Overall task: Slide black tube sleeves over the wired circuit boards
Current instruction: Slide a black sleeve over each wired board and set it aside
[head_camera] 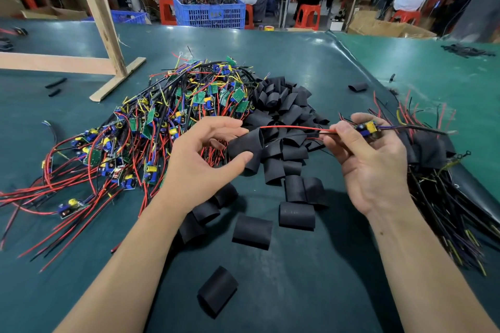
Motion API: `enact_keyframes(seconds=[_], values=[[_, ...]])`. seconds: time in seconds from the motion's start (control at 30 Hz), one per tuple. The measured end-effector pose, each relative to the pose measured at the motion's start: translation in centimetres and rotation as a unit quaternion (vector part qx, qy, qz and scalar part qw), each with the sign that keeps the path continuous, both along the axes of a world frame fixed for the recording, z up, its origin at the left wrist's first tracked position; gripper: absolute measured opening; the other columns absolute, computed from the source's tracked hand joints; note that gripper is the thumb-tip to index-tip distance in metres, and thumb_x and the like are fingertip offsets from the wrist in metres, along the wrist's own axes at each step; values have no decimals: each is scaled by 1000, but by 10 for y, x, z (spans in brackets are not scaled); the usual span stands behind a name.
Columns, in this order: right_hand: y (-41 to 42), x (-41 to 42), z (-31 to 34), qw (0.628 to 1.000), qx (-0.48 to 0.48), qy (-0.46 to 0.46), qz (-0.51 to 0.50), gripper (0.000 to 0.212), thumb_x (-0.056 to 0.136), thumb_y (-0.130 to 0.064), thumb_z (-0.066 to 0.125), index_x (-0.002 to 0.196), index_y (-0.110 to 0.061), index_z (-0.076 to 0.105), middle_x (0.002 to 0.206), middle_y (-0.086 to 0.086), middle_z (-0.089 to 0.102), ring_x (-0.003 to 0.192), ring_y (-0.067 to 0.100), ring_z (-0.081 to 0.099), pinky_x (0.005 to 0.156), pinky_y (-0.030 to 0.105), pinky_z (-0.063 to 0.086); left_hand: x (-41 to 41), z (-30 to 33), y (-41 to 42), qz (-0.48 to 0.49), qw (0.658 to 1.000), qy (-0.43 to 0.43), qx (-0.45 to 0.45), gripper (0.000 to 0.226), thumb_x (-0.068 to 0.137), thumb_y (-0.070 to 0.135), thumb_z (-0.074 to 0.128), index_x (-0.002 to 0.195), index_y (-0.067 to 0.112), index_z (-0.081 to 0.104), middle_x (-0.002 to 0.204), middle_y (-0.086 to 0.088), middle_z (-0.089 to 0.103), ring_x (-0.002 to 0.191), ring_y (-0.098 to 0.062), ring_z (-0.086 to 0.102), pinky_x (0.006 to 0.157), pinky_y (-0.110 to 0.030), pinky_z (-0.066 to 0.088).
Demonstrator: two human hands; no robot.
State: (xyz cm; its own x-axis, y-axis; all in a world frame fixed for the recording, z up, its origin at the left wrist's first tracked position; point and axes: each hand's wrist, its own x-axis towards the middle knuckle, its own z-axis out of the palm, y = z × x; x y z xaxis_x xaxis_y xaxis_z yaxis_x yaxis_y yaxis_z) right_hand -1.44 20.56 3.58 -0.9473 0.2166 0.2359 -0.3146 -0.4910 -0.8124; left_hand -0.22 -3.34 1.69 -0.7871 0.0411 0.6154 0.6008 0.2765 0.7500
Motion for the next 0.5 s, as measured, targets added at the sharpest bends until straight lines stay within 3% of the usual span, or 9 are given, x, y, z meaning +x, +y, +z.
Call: enact_keyframes(seconds=[0.5], values=[[4,1,0,999,15,-38,-21,16,88,4,62,94,-9,58,72,3,68,70,15,70,63,23,56,1,0,-1,-29,1000,-3,2,42,76,8,77,115,11,62,105,0,74,99,-25,67,81,-36,48]])
